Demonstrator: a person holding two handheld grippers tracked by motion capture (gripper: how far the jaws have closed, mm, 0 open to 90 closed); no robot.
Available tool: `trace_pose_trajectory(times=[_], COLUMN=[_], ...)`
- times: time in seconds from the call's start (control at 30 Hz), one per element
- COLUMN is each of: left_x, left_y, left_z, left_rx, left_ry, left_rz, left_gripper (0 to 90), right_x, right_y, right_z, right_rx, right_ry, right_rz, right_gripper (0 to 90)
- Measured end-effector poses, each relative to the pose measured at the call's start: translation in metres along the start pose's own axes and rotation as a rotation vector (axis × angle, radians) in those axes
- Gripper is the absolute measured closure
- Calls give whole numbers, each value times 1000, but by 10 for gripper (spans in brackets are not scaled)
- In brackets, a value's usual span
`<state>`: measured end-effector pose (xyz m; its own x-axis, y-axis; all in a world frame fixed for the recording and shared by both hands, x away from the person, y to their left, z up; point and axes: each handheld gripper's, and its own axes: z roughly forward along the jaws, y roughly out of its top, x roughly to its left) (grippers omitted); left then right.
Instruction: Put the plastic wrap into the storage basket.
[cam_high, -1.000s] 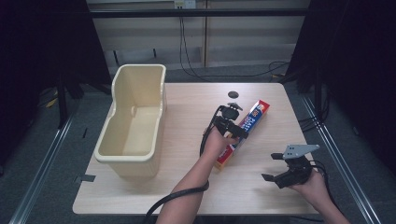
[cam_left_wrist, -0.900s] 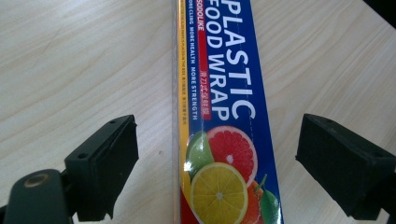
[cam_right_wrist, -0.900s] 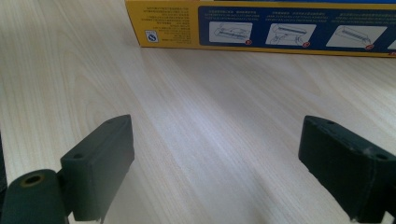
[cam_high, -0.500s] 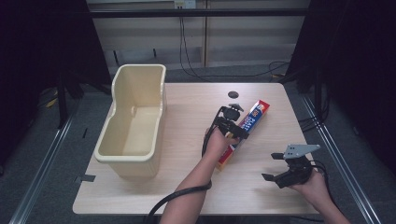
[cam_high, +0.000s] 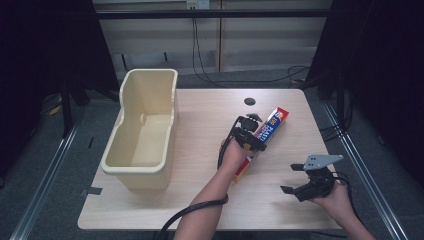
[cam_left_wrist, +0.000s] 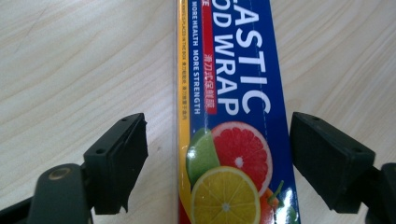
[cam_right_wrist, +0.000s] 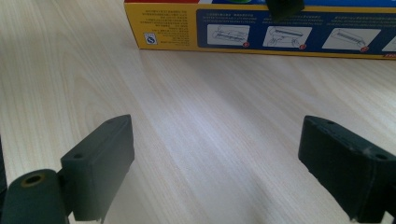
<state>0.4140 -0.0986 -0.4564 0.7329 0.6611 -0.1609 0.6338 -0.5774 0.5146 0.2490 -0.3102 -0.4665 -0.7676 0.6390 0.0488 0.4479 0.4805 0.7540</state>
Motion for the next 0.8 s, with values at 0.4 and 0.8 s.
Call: trace_pose_trajectory(times=[0.4, 0.8], left_x=[-2, 6], left_y=[-2, -22], left_z=[-1, -18], left_rx=[6, 27], left_ry=[-22, -17], left_rz=[13, -10], left_gripper=[366, 379], right_x=[0, 1], right_y=[0, 1], right_z=[0, 2], right_rx=[2, 6], right_ry=[-3, 9], right_rz=[2, -2], right_gripper=[106, 107])
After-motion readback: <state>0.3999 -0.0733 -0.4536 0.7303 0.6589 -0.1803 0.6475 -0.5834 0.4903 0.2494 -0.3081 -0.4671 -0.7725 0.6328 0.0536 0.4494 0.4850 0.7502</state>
